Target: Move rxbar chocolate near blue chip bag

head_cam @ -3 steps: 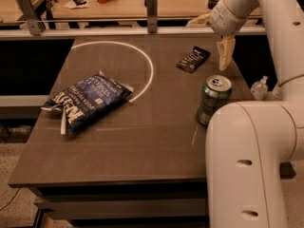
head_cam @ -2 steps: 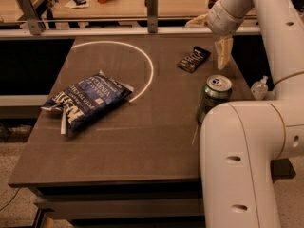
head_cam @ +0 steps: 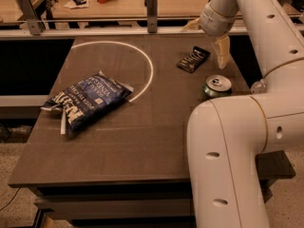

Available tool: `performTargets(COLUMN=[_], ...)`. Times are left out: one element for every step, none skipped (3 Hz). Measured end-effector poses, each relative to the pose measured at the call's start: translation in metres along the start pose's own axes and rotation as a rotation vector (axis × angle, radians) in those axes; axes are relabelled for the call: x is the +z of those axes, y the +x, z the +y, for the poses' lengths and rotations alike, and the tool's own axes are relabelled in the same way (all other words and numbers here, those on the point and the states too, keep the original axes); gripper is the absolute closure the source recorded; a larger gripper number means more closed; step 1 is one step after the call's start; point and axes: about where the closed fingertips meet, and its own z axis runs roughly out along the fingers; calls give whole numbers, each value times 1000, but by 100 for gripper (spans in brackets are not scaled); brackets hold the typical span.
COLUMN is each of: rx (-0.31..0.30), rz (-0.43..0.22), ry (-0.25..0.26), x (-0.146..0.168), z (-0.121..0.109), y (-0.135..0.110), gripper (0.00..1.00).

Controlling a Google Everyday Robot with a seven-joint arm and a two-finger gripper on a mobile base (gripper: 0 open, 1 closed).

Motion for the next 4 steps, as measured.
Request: performTargets(rx=[-37,-34,-47,-68], rz=[12,-9,-28,-35], ry=[-36,-28,-15,-30], x=[1,-10,-25,-30], z=[7,17,23,28], y=[1,0,-6,-12], gripper=[0,0,0,0])
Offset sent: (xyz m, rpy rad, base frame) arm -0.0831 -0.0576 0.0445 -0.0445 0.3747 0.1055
